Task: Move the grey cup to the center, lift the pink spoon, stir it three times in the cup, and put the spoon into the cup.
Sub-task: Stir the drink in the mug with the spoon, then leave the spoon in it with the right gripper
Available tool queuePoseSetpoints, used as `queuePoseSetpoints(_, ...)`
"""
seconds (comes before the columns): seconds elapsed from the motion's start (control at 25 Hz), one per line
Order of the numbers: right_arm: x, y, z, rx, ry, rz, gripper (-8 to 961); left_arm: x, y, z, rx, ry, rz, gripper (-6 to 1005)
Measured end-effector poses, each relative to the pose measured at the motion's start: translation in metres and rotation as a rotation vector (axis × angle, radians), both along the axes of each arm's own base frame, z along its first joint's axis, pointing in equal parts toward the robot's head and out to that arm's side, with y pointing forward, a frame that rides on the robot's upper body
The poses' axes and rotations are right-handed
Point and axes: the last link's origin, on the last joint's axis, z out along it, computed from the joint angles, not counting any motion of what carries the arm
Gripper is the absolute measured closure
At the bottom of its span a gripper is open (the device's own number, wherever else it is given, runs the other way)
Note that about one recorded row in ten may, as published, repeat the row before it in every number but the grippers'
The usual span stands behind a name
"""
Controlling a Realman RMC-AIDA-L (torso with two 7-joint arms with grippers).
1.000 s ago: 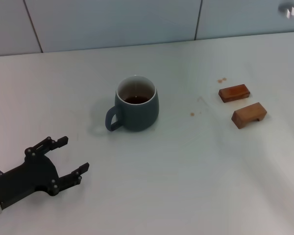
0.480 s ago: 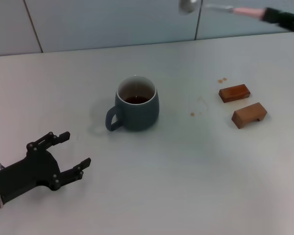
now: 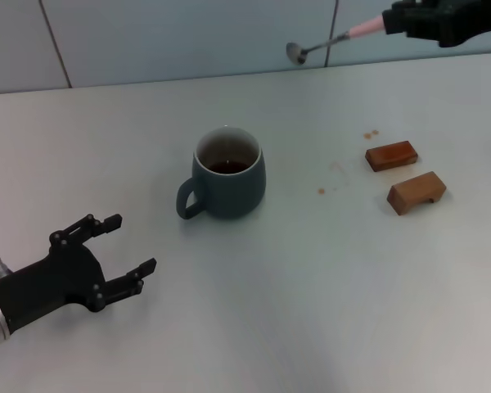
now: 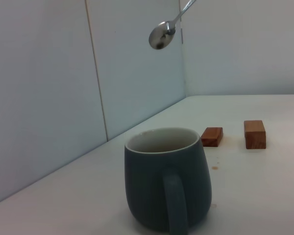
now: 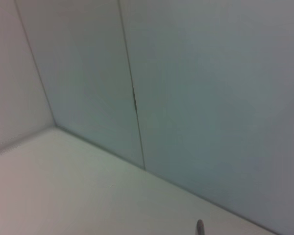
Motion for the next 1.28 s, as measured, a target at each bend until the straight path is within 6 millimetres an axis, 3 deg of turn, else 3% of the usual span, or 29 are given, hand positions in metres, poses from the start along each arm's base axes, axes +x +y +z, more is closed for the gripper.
queuePoseSetpoints(0.28, -0.033, 0.014, -0.007, -0.097, -0.137, -0.025, 842, 0.003, 0.003, 0.0, -0.001, 0.001, -0.01, 163)
queuePoseSetpoints(0.48, -0.045, 0.022, -0.019, -0.16, -0.173, -0.023, 842, 0.003, 0.003, 0.0, -0.001, 0.001, -0.011, 163)
queuePoseSetpoints(0.72, -0.051, 0.029, -0.037, -0.234, -0.173, -0.021, 842, 0.003, 0.003, 0.0, -0.003, 0.0, -0.012, 163)
queuePoseSetpoints(0.88, -0.058, 0.037, -0.061, -0.284, -0.199, 0.001, 842, 0.003, 0.003, -0.001, -0.003, 0.0, -0.012, 163)
queuePoseSetpoints(1.28, -0.058, 0.056, -0.091, -0.326, -0.265, -0.022, 842, 0.003, 0.003, 0.0, -0.002, 0.001, -0.013, 163)
